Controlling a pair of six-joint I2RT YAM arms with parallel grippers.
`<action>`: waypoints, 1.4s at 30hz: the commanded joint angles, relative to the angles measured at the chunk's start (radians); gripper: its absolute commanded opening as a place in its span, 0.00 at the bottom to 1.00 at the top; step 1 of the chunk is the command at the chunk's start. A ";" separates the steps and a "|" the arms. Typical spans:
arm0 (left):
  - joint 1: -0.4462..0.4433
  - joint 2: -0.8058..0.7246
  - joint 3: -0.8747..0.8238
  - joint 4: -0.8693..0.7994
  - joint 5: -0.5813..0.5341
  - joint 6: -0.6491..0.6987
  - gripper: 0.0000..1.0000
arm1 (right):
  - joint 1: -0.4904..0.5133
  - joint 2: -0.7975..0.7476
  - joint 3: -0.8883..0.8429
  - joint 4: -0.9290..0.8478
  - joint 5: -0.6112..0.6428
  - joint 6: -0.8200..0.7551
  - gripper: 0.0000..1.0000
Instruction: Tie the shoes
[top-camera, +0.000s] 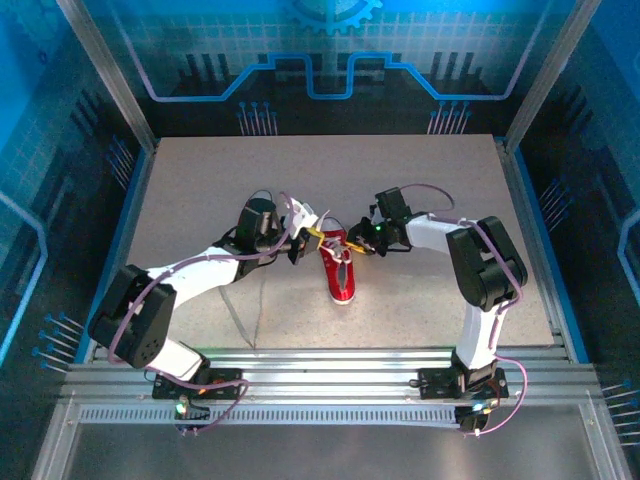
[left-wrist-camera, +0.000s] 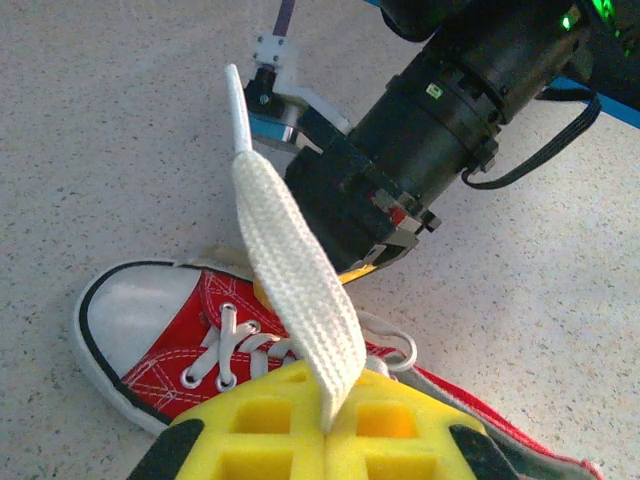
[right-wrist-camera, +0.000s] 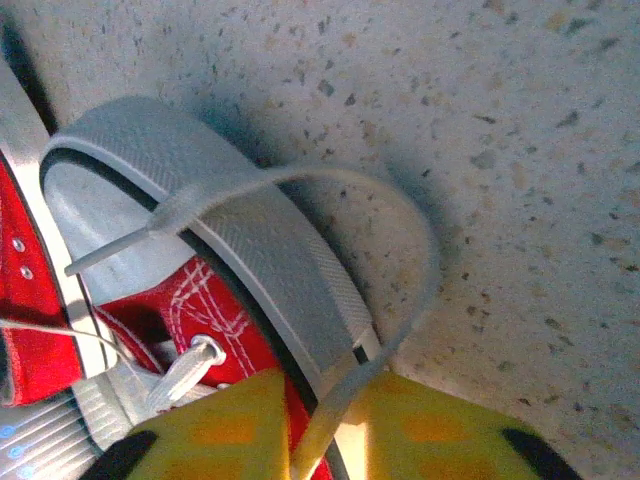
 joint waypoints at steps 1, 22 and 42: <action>0.010 -0.046 -0.009 0.014 0.027 -0.012 0.00 | 0.013 -0.014 -0.039 0.083 0.008 0.058 0.02; 0.101 -0.295 -0.087 -0.084 -0.042 -0.127 0.00 | -0.013 -0.345 -0.105 -0.131 0.295 -0.221 0.00; -0.097 -0.445 -0.046 -0.305 -0.161 -0.030 0.00 | 0.080 -0.170 0.173 -0.188 0.140 -0.427 0.00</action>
